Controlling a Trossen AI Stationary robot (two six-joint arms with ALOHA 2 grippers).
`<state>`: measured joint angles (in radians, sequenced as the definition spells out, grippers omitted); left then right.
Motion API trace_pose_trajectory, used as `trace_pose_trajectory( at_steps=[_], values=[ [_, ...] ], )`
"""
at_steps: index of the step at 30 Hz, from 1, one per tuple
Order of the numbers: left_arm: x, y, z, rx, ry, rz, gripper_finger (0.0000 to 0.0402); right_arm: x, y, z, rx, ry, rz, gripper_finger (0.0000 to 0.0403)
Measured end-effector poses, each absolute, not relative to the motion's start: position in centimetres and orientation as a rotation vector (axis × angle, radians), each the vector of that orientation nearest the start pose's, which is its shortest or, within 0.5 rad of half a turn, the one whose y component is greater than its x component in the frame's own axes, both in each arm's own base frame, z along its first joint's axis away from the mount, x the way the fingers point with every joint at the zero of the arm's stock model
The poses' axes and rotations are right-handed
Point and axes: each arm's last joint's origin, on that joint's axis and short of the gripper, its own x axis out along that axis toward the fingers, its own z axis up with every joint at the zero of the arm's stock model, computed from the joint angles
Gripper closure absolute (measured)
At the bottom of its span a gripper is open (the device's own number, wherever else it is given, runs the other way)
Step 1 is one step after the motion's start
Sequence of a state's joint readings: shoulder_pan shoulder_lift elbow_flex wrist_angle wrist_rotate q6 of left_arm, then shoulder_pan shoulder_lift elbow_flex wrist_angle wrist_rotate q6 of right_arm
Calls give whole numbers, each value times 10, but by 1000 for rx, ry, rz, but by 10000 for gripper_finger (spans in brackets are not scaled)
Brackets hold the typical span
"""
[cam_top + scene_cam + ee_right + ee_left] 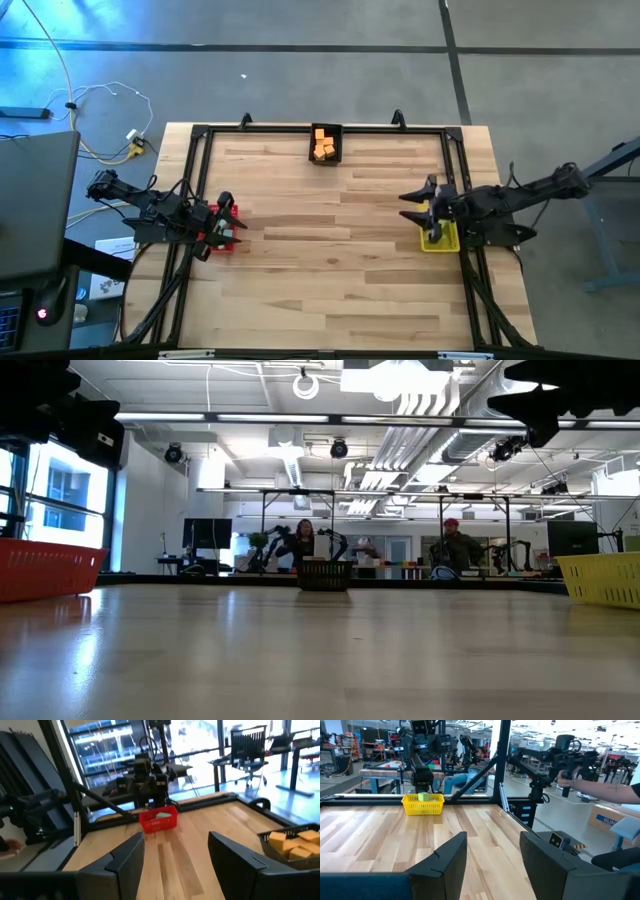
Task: Sort & place blocks by color
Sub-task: Return to Home Position
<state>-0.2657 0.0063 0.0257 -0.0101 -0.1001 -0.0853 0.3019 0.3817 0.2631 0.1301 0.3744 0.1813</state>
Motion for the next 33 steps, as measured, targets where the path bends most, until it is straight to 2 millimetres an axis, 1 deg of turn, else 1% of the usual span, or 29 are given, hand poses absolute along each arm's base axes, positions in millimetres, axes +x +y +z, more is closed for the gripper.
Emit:
trace_pose_trajectory(
  at_steps=[5,11,18,23,28,33],
  values=[
    [94,-23,171,-87,-1,-168,232,105,22,222,150,-72,-68,199],
    [94,-23,171,-87,-1,-168,232,96,18,207,112,-119,-109,199],
    [94,-23,171,-87,-1,-168,232,92,16,188,118,-135,-113,199],
    [94,-23,171,-87,-1,-168,232,93,16,176,111,-107,-148,199],
    [94,-23,171,-87,-1,-168,232,93,15,174,118,-83,-181,199],
    [94,-23,171,-87,-1,-169,232,94,15,173,67,-76,-194,199]
  ],
)
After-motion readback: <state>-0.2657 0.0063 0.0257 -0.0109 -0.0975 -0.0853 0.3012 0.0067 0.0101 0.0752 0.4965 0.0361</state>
